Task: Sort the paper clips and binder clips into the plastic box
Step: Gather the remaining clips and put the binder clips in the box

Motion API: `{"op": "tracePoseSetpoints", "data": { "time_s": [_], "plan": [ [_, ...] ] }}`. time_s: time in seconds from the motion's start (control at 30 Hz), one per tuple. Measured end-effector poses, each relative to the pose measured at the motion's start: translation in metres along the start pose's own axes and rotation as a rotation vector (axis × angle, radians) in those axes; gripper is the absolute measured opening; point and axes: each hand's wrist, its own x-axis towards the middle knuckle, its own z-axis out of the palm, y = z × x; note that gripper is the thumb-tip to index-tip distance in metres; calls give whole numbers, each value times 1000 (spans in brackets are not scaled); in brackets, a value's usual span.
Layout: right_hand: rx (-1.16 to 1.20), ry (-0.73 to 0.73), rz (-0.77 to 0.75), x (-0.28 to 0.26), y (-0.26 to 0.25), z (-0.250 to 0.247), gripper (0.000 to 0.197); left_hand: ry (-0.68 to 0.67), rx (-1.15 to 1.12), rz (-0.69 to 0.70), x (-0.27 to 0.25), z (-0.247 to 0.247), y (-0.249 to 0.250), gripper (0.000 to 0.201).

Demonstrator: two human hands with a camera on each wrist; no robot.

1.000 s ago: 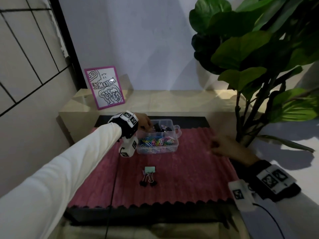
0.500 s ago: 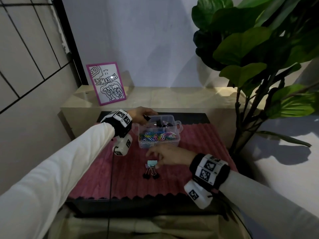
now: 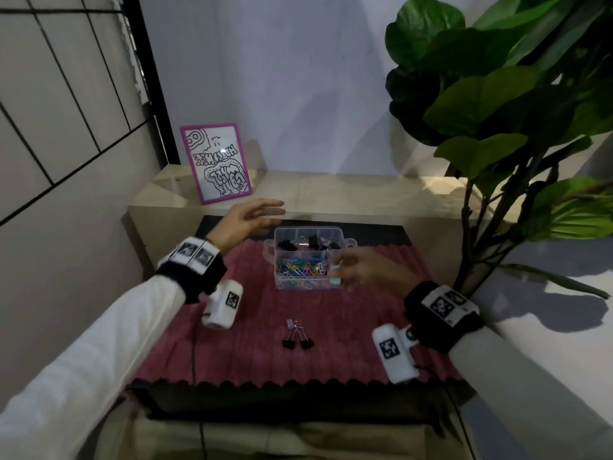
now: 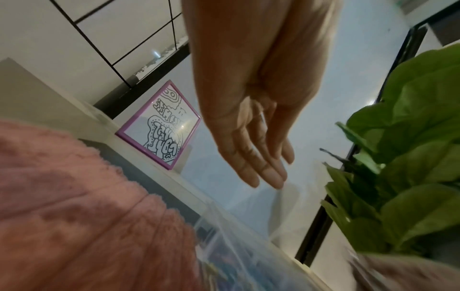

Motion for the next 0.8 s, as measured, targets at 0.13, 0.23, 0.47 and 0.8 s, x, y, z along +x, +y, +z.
{"op": "tracePoseSetpoints", "data": {
  "time_s": [0.13, 0.23, 0.47, 0.8],
  "plan": [
    [119, 162, 28, 28, -2, -17, 9, -122, 181, -62, -42, 2, -6, 31],
    [161, 218, 93, 57, -5, -23, 13, -323, 385, -142, -65, 1, -7, 26],
    [71, 272, 157, 84, -9, -20, 9, -491, 780, -111, -96, 35, -7, 27],
    [-491, 295, -284, 10, -8, 2, 21, -647, 996, -139, -78, 100, -23, 71]
  ]
}}
